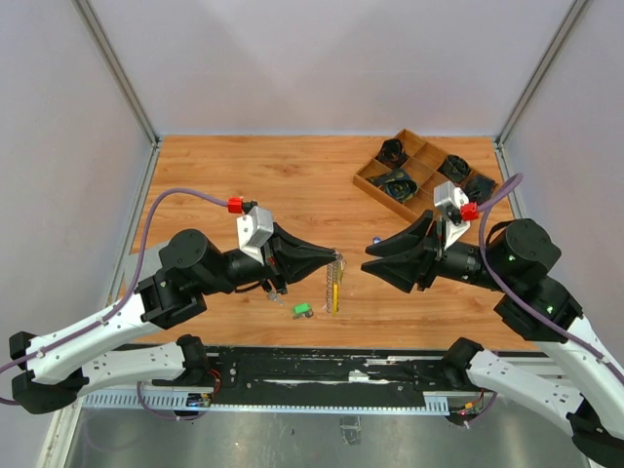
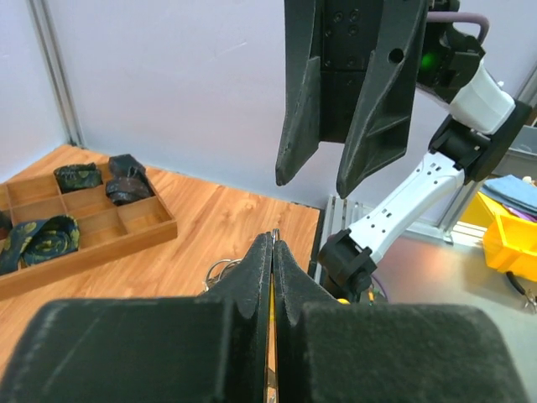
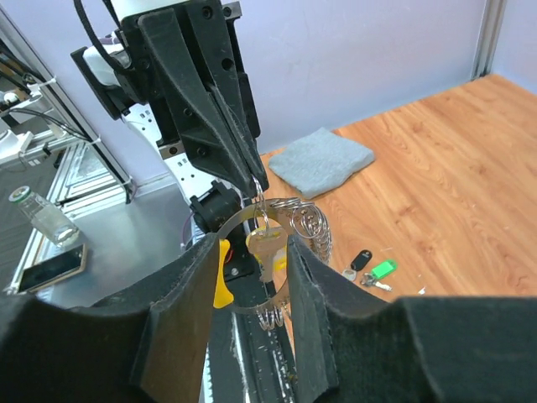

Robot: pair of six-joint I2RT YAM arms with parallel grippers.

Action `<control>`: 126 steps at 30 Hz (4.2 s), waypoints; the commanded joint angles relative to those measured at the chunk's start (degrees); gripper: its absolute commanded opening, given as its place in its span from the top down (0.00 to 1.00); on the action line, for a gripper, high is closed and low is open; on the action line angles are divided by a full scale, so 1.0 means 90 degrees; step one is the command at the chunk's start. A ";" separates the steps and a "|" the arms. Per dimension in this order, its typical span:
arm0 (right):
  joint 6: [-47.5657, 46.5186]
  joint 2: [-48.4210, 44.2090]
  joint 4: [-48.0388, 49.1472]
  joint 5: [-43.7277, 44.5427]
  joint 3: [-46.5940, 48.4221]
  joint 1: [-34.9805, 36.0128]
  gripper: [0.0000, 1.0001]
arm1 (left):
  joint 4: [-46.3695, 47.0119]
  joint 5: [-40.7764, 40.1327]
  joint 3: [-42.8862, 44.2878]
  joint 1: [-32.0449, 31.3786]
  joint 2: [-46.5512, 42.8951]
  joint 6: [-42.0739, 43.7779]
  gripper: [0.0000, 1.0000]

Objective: Put the keys on the keyring

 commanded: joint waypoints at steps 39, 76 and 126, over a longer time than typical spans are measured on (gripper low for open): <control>-0.0266 0.0680 0.1830 -0.1569 -0.0274 -0.0039 0.80 | 0.1107 0.0383 -0.0122 -0.0037 -0.0023 -0.0388 0.99; -0.3674 0.2809 -0.6645 0.0377 0.4549 0.0271 0.99 | 0.0407 0.0040 -0.0080 -0.0039 -0.0062 -0.0031 0.43; -0.3190 0.3534 -0.6460 0.0193 0.4849 0.1070 0.99 | -0.0456 0.1000 0.0542 -0.0040 0.1020 0.0568 0.78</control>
